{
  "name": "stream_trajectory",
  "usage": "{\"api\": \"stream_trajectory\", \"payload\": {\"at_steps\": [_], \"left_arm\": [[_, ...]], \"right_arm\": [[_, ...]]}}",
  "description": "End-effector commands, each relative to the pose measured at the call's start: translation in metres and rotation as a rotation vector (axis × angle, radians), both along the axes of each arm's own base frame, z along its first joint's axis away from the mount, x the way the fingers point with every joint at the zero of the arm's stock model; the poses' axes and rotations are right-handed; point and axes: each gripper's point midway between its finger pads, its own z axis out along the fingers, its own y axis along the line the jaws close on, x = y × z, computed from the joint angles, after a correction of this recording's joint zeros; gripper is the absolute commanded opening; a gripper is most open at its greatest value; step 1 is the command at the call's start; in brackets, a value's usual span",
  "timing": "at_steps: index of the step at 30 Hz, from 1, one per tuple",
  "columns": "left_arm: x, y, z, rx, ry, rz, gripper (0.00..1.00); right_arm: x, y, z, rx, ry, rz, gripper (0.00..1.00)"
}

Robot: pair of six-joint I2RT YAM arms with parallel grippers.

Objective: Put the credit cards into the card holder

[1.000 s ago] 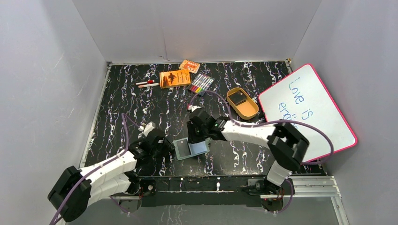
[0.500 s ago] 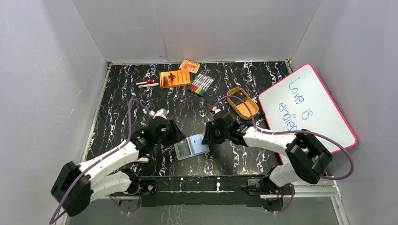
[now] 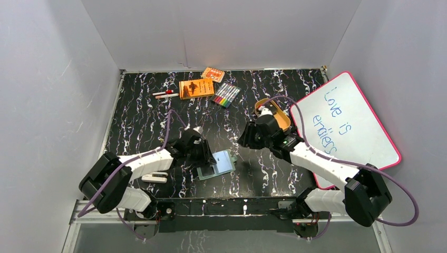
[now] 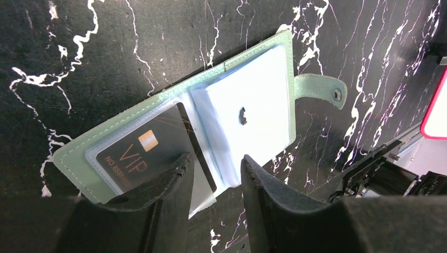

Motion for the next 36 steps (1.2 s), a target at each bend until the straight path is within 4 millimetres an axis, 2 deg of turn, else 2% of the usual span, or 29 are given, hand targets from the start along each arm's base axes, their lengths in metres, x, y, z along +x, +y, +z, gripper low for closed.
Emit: {"api": "stream_trajectory", "payload": {"at_steps": [1, 4, 6, 9, 10, 14, 18, 23, 32, 36], "left_arm": [[-0.006, 0.016, 0.0, 0.059, -0.02, 0.007, 0.38], [-0.003, 0.019, 0.024, 0.013, -0.094, 0.03, 0.46], [0.0, 0.02, 0.045, -0.022, -0.153, 0.046, 0.55], [0.004, 0.028, 0.072, -0.048, -0.234, 0.081, 0.71], [0.005, 0.032, 0.079, -0.047, -0.256, 0.095, 0.73], [0.008, 0.051, 0.091, -0.002, -0.313, 0.156, 0.77], [0.009, 0.061, 0.092, 0.027, -0.314, 0.193, 0.79], [0.007, 0.063, 0.088, 0.028, -0.289, 0.219, 0.9], [0.006, 0.057, 0.088, 0.001, -0.284, 0.205, 0.9], [0.006, 0.057, 0.088, 0.007, -0.284, 0.193, 0.9]], "right_arm": [[0.041, -0.031, 0.032, 0.004, -0.079, -0.185, 0.55], [0.074, -0.056, 0.055, 0.053, -0.136, -0.31, 0.61], [0.096, -0.076, 0.06, 0.072, -0.139, -0.419, 0.63], [0.122, -0.106, 0.056, 0.113, -0.125, -0.602, 0.64], [0.13, -0.118, 0.05, 0.123, -0.121, -0.676, 0.64], [0.155, -0.14, 0.033, 0.195, -0.064, -0.856, 0.68], [0.181, -0.146, 0.016, 0.196, 0.0, -0.933, 0.7], [0.2, -0.146, -0.003, 0.172, 0.05, -0.993, 0.71], [0.213, -0.151, -0.044, 0.09, 0.141, -1.081, 0.72], [0.216, -0.151, -0.053, 0.059, 0.159, -1.08, 0.71]]}}
